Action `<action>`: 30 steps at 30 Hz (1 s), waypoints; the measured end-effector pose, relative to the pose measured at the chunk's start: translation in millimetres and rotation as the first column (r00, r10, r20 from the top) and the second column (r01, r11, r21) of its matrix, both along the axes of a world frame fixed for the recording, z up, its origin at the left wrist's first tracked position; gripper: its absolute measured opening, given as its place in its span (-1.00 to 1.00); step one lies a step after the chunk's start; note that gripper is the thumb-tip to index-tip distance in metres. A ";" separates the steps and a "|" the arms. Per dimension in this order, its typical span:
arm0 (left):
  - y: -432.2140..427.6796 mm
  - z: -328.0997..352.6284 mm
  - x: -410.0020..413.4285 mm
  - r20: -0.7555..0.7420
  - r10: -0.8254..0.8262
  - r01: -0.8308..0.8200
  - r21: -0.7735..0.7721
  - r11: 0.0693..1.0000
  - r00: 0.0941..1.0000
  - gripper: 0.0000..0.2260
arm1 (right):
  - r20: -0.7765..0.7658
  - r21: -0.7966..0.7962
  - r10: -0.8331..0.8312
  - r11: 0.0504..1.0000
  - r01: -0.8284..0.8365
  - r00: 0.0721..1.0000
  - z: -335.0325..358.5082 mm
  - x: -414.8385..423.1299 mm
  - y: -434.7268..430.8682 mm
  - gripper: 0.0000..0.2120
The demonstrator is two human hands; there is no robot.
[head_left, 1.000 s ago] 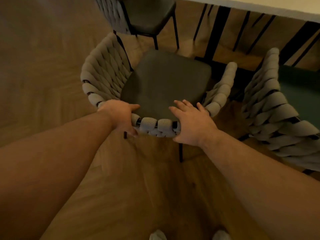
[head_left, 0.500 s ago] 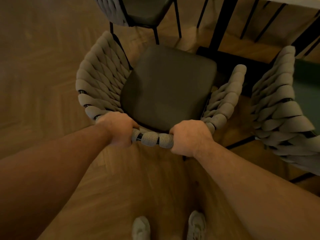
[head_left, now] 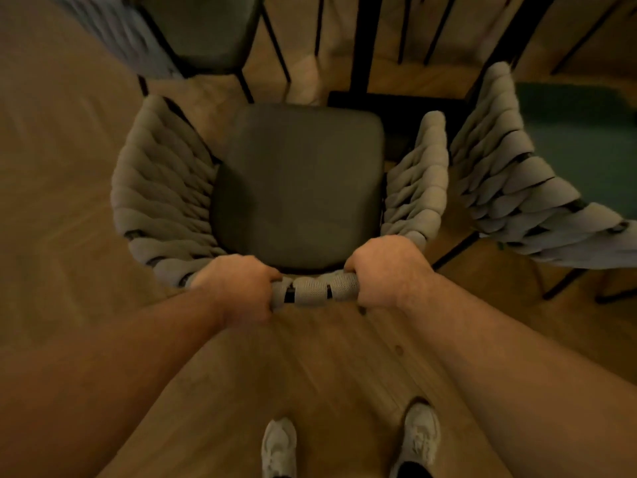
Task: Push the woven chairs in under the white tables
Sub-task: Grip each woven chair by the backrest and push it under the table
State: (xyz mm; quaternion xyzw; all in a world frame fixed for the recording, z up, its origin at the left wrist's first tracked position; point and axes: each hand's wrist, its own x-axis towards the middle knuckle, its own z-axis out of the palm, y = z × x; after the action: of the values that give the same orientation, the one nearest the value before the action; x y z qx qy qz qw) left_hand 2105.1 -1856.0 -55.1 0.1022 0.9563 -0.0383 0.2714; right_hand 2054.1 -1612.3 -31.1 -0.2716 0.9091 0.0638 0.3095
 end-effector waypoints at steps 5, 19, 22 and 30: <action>0.3 0.4 -33.3 0.003 -0.047 0.047 0.040 0.998 0.999 -0.82 | -0.012 -0.022 -0.090 0.996 0.090 0.996 -2.0 -11.7 5.3 -0.80; 51.5 0.4 -134.3 -0.075 -0.126 0.128 0.014 0.992 0.989 -0.74 | -0.051 -0.068 -0.112 0.992 0.109 0.992 -9.1 -108.5 56.9 -0.82; 62.2 -2.3 -145.8 -0.073 -0.124 0.126 0.027 0.992 0.990 -0.68 | -0.048 -0.069 -0.111 0.992 0.108 0.993 -6.6 -122.1 65.6 -0.84; 63.6 -3.2 -164.7 -0.095 -0.120 0.124 0.041 0.991 0.988 -0.67 | -0.072 -0.040 -0.084 0.996 0.081 0.994 -2.0 -141.9 66.3 -0.78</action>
State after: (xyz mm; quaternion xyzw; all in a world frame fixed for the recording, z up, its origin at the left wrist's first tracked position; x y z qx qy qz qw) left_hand 1940.4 -1792.4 -58.3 0.1649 0.9603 -0.0369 0.2218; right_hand 1912.1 -1546.0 -33.1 -0.2371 0.9313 0.0440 0.2729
